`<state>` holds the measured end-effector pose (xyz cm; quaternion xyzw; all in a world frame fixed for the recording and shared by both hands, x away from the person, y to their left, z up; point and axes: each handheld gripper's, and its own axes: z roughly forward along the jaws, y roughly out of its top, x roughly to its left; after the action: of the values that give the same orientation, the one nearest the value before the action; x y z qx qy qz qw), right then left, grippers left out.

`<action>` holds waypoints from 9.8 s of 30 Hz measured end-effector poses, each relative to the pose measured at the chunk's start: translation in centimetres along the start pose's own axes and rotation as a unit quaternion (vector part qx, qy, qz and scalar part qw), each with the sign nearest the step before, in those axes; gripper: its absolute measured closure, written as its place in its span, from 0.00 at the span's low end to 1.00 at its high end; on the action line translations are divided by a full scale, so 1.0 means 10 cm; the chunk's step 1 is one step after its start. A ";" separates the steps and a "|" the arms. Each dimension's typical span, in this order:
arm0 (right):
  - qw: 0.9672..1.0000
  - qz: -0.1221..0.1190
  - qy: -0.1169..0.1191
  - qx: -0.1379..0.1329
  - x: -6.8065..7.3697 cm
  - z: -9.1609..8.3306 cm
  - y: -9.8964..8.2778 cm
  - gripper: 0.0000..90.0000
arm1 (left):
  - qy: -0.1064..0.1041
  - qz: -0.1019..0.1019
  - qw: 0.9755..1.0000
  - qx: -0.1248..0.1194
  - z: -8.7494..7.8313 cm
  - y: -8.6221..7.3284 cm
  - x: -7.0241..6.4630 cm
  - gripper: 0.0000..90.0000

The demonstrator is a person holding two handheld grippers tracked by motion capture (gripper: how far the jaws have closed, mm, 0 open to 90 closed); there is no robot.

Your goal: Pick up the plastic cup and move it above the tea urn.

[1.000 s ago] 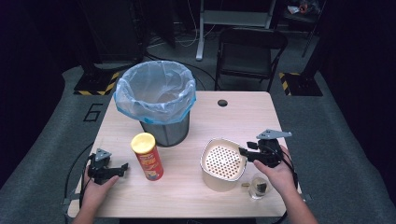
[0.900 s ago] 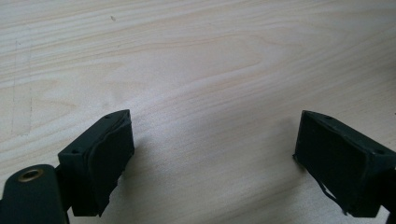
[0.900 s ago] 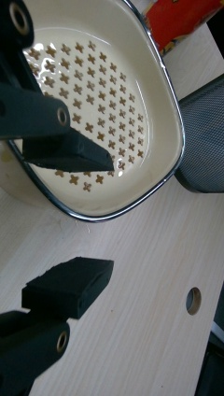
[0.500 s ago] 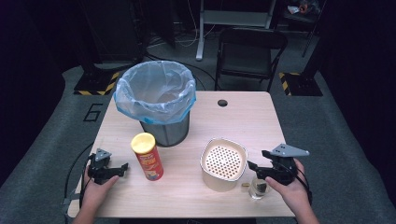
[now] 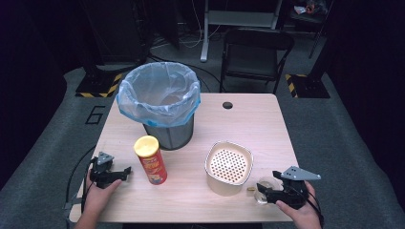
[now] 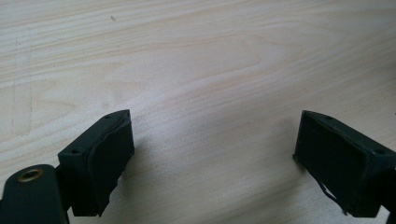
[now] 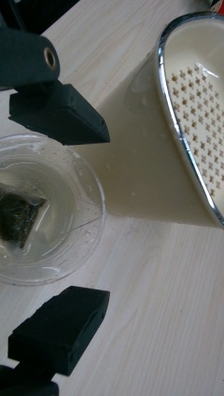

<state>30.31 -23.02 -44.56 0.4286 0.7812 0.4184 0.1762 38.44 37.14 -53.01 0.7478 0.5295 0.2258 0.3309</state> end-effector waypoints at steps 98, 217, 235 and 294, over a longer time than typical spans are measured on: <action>0.998 -0.062 -0.010 0.001 -0.16 0.20 -0.30 0.37 | 0.000 0.000 1.000 0.000 0.00 0.00 0.00 0.13; 0.938 -0.340 0.041 -0.061 -0.31 0.98 1.45 0.39 | 0.002 -0.002 1.000 -0.007 0.01 0.00 -0.01 0.13; 0.880 -0.470 -0.010 -0.065 0.05 0.90 1.36 0.39 | 0.002 -0.002 1.000 -0.007 0.01 0.00 -0.01 0.13; 0.475 -0.844 -0.248 -0.008 0.79 0.86 0.95 0.38 | 0.000 -0.005 1.000 -0.007 0.01 0.00 -0.01 0.13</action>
<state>36.21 -9.58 -41.35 -0.3532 0.6861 -0.0497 0.6340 38.47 36.98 -53.14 0.7429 0.5312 0.2278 0.3377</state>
